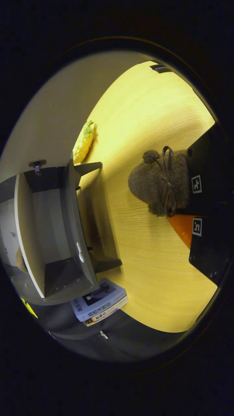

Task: Open the shoe cabinet door, grab the shoes and put them into the shoe cabinet, then close the shoe cabinet door.

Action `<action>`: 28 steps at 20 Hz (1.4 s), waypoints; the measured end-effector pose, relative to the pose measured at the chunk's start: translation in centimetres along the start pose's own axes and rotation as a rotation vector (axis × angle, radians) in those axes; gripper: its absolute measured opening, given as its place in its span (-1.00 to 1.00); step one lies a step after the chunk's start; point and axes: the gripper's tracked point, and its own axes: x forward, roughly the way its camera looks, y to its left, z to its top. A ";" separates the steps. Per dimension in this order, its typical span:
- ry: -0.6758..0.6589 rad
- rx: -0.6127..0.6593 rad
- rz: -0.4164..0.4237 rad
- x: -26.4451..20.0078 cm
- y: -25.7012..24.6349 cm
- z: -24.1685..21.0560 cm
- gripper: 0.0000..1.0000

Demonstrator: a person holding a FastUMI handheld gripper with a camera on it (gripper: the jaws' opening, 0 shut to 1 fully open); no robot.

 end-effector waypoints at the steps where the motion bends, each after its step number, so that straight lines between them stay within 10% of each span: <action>1: -0.017 -0.017 0.011 -0.7 0.1 0.6 -0.74; 16: -0.335 -0.052 0.106 -16.4 3.2 27.3 -0.75; 28: -0.492 -0.068 0.115 -12.4 6.9 46.7 -0.75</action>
